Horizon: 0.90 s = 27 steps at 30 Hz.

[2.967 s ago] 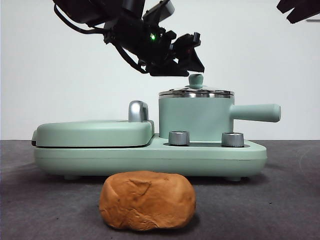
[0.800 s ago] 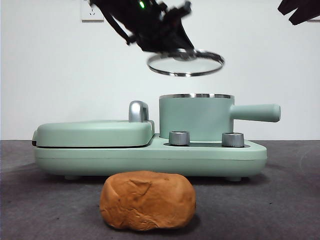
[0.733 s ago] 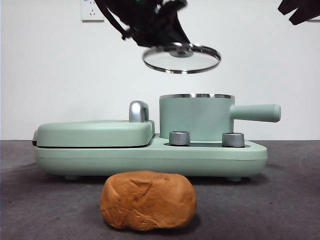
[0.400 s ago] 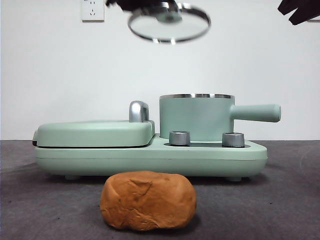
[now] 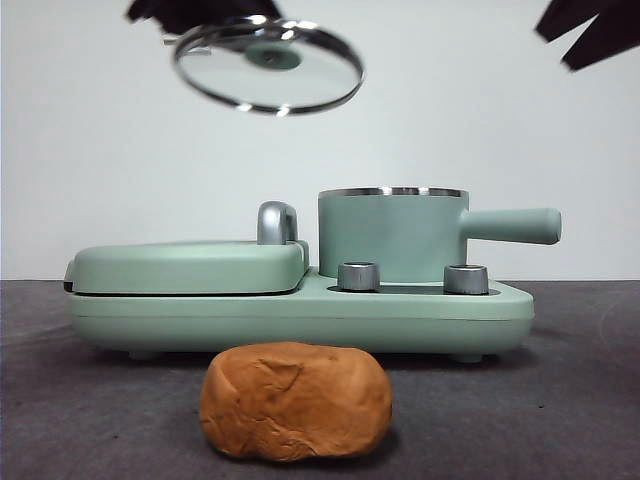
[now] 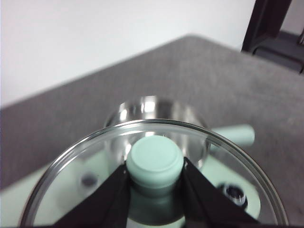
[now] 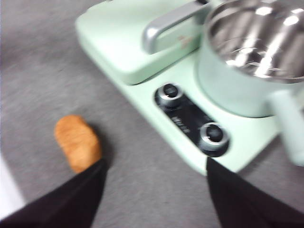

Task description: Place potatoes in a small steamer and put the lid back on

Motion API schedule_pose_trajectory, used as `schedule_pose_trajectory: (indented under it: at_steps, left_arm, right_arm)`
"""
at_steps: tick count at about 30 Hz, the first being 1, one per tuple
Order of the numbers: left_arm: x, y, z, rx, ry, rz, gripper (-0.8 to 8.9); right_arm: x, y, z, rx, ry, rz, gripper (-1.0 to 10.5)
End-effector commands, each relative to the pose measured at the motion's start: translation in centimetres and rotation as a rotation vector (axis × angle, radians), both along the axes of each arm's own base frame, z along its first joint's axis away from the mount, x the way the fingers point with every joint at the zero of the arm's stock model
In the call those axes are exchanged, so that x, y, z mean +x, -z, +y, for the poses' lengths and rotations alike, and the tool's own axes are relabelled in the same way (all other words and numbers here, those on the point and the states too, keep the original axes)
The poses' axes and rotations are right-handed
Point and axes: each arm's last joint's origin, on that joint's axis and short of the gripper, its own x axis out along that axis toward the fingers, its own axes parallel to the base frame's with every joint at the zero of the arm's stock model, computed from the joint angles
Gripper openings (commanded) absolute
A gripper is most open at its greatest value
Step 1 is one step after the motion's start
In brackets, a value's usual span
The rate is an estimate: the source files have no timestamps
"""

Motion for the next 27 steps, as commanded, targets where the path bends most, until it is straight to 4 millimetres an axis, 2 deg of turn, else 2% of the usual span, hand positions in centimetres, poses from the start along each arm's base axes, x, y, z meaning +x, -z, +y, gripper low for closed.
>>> schedule_pose_trajectory:
  at_steps: [1, 5, 11, 20, 27]
  left_arm:
    - [-1.6, -0.7, 1.0, -0.056, -0.028, -0.042, 0.13]
    - [-3.3, 0.1, 2.1, -0.073, -0.045, -0.02, 0.13]
    - [-4.3, -0.6, 2.7, -0.075, -0.048, -0.025, 0.14]
    - [-4.6, -0.9, 2.9, -0.08, -0.046, -0.038, 0.13]
    - [-4.6, -0.9, 2.9, -0.073, -0.043, -0.047, 0.13]
  right_arm:
    - [0.5, 0.1, 1.1, -0.02, -0.067, 0.006, 3.8]
    - [1.2, 1.5, 3.3, -0.087, -0.177, 0.058, 3.8]
    - [2.3, 3.8, 6.9, -0.152, -0.308, 0.106, 3.8]
    - [3.0, 7.3, 11.5, -0.208, -0.438, 0.148, 3.8]
    - [3.3, 9.8, 13.9, -0.247, -0.488, 0.165, 3.8]
